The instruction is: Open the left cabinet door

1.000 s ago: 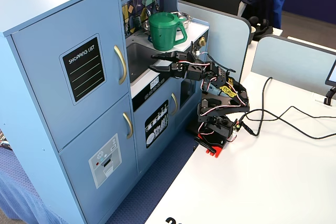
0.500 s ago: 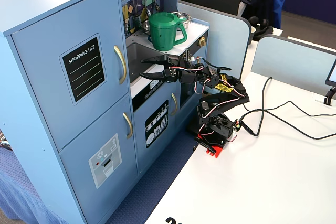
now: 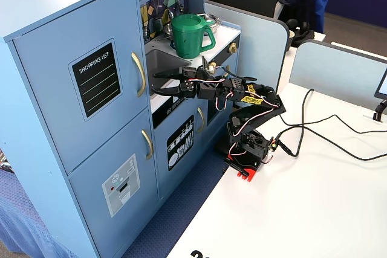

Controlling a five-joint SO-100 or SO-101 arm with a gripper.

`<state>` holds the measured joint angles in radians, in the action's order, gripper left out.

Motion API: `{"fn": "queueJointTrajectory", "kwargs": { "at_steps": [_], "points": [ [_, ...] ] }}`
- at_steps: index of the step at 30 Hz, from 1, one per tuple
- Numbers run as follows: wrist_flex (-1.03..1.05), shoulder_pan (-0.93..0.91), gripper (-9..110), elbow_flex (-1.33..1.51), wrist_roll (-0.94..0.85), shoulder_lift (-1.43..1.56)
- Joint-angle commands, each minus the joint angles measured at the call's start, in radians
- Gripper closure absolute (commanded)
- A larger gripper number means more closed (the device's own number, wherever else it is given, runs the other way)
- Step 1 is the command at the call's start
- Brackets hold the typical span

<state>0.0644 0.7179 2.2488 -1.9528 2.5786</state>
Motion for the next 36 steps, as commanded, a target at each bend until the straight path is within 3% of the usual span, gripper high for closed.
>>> {"fn": "queueJointTrajectory", "kwargs": {
  "at_steps": [1,11,36],
  "points": [
    [-0.035,-0.034,88,-0.058,0.043,-0.015],
    [-0.049,-0.097,88,-0.115,0.146,-0.107],
    [-0.179,0.078,89,-0.209,0.006,-0.322]
  ]
}}
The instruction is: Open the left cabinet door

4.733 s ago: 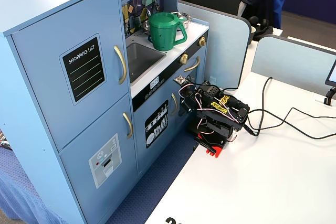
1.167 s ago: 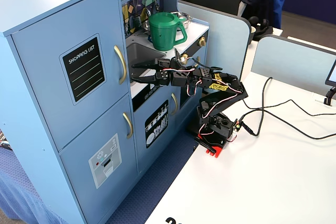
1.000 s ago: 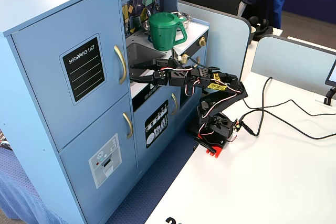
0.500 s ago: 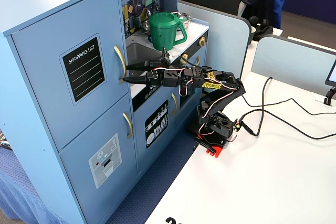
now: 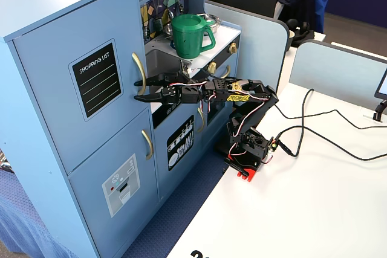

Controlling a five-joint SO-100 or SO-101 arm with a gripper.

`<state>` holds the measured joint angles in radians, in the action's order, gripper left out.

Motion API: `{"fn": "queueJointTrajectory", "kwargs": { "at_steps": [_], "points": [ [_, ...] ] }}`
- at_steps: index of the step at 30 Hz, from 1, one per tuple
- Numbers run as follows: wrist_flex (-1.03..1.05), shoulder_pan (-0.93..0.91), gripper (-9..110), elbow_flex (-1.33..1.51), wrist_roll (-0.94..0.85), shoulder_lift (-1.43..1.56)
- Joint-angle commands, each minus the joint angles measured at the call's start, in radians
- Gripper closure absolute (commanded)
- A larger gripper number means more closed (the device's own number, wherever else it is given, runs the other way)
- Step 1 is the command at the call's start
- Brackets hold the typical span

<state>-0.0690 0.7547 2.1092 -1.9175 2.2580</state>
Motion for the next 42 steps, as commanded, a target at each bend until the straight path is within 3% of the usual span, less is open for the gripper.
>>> {"fn": "queueJointTrajectory", "kwargs": {
  "at_steps": [1,10,21,34,42],
  "points": [
    [-0.054,0.063,89,-0.061,-0.044,0.005],
    [-0.169,0.264,89,0.078,-0.249,0.069],
    [-0.276,0.370,88,0.253,-0.336,0.118],
    [-0.186,0.207,88,0.457,-0.265,0.532],
    [-0.008,-0.008,88,0.563,-0.133,0.839]
  ]
}}
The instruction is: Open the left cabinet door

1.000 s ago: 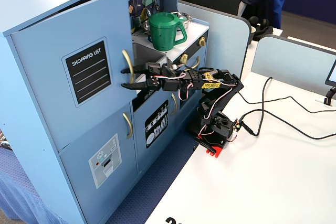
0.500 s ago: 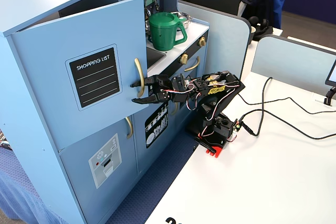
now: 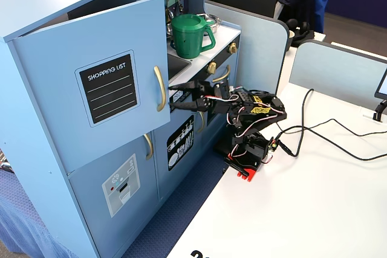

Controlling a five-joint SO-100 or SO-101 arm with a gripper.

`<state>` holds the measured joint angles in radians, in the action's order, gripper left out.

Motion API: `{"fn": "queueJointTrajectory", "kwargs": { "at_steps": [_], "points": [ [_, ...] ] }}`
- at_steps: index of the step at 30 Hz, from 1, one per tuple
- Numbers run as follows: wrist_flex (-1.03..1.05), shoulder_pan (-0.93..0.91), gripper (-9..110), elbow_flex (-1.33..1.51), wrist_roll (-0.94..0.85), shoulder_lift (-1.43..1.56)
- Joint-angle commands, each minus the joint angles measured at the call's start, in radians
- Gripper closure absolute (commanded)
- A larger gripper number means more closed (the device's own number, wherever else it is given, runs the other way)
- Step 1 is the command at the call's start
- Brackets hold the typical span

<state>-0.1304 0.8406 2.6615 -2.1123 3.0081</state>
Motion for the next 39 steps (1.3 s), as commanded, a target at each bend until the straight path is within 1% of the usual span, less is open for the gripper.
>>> {"fn": "queueJointTrajectory", "kwargs": {
  "at_steps": [1,7,10,13,20,24,29,39],
  "points": [
    [0.071,-0.120,88,0.017,0.081,0.110],
    [0.144,-0.245,89,0.028,0.184,0.163],
    [0.207,-0.308,89,-0.015,0.235,0.107],
    [0.176,-0.328,89,-0.066,0.238,-0.009],
    [0.034,-0.272,90,-0.186,0.184,-0.267],
    [-0.034,-0.183,90,-0.259,0.115,-0.356],
    [-0.084,-0.054,90,-0.268,0.021,-0.376],
    [-0.179,0.127,90,-0.207,-0.060,-0.380]
  ]
}}
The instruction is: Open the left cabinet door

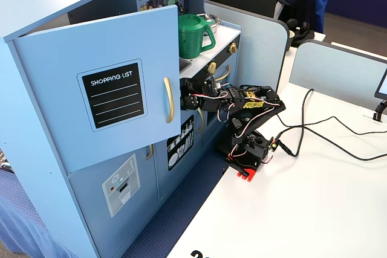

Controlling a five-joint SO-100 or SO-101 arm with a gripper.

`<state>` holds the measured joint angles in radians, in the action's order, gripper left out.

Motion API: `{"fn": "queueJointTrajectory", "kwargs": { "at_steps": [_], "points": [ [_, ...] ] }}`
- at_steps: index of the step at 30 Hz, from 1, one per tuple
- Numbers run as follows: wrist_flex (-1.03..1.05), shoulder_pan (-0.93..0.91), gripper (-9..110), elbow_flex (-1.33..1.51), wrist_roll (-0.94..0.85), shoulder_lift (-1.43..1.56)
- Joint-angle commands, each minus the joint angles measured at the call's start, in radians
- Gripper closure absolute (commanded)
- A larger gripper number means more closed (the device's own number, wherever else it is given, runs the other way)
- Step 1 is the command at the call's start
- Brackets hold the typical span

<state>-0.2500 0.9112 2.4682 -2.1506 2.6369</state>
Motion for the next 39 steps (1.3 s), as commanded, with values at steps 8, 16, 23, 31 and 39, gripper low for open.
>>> {"fn": "queueJointTrajectory", "kwargs": {
  "at_steps": [8,16,23,31,39],
  "points": [
    [-0.137,0.181,90,0.014,-0.066,-0.069],
    [-0.198,0.276,90,0.012,-0.103,-0.129],
    [-0.239,0.367,90,-0.005,-0.143,-0.175],
    [-0.190,0.086,90,0.018,-0.057,-0.106],
    [0.078,-0.373,90,0.179,0.172,0.104]
  ]
}}
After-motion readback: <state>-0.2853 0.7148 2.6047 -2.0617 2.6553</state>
